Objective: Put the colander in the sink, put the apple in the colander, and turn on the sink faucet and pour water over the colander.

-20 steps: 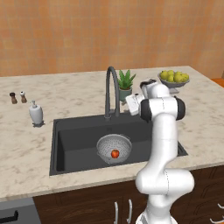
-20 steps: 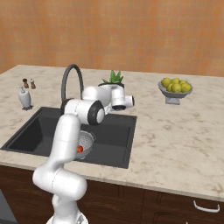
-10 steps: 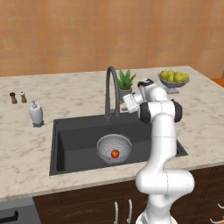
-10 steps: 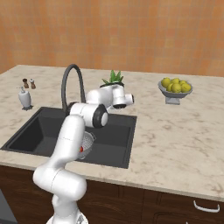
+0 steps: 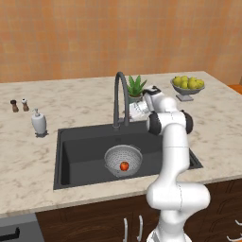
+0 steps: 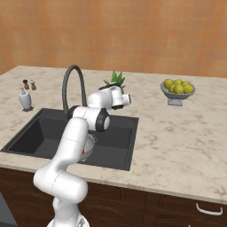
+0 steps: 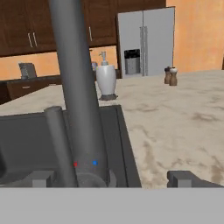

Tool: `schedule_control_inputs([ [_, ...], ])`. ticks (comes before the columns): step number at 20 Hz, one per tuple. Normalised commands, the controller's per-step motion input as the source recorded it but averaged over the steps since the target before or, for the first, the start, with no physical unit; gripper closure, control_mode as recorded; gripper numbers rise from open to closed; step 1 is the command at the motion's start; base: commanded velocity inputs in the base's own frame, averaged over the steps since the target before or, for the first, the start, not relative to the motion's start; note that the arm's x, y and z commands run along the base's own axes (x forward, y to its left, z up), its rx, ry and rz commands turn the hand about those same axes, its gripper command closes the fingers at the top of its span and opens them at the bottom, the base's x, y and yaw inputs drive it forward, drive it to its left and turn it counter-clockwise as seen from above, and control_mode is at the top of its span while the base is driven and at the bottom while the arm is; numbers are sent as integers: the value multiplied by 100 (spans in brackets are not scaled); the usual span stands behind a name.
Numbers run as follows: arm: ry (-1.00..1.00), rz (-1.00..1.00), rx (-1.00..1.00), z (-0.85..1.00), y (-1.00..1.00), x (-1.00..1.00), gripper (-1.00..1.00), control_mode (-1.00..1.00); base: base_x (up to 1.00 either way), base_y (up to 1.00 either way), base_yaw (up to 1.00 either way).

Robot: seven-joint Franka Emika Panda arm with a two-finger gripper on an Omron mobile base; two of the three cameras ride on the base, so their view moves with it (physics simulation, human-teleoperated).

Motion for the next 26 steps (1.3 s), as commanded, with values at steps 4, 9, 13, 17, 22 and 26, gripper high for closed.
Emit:
schedule_control_inputs([
  [4,5,-2,1,-8,26,4,-100,-100,0,0,0],
  [9,0,-16,2,0,0,0,-100,-100,0,0,0],
  [13,-1,-26,0,0,0,0,-100,-100,0,0,0],
  [17,0,-13,0,0,0,1,-100,-100,0,0,0],
  [22,0,-12,0,3,0,1,-100,-100,0,0,0],
  [26,-3,-17,0,17,-1,3,-100,-100,0,0,0],
])
